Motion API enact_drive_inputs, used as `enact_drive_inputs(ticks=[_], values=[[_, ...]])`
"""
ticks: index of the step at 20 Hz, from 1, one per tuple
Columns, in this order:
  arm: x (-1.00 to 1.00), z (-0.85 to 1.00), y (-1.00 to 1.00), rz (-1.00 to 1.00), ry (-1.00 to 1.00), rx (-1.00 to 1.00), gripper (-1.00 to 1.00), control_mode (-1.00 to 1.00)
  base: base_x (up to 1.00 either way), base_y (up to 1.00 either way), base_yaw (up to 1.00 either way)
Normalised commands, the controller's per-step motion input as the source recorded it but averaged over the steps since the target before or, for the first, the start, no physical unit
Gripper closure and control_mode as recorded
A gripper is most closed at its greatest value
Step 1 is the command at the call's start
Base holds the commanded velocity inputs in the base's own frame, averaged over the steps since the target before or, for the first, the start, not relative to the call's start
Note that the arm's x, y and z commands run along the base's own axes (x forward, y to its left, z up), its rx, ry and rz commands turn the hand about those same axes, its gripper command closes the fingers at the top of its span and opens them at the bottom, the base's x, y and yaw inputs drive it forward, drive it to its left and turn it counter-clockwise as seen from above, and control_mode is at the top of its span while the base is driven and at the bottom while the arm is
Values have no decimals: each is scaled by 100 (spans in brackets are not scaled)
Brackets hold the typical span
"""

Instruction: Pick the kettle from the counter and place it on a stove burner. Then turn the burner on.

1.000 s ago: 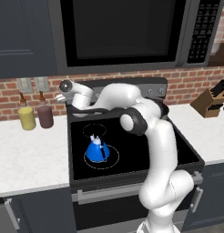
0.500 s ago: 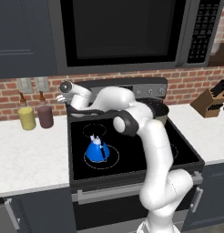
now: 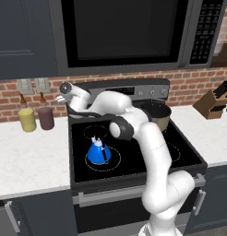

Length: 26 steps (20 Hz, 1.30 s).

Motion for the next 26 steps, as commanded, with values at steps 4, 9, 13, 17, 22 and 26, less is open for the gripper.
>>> enact_drive_inputs(ticks=[4, 9, 13, 17, 22, 26], values=[[31, -6, 0, 0, 0, 0, -100, -100, 0, 0, 0], [15, -5, 0, 0, 0, 0, 100, -100, 0, 0, 0], [0, 0, 0, 0, 0, 0, 100, -100, 0, 0, 0], [0, 0, 0, 0, 0, 0, 100, -100, 0, 0, 0], [0, 0, 0, 0, 0, 0, 100, -100, 0, 0, 0], [0, 0, 0, 7, -5, -1, 100, -100, 0, 0, 0]])
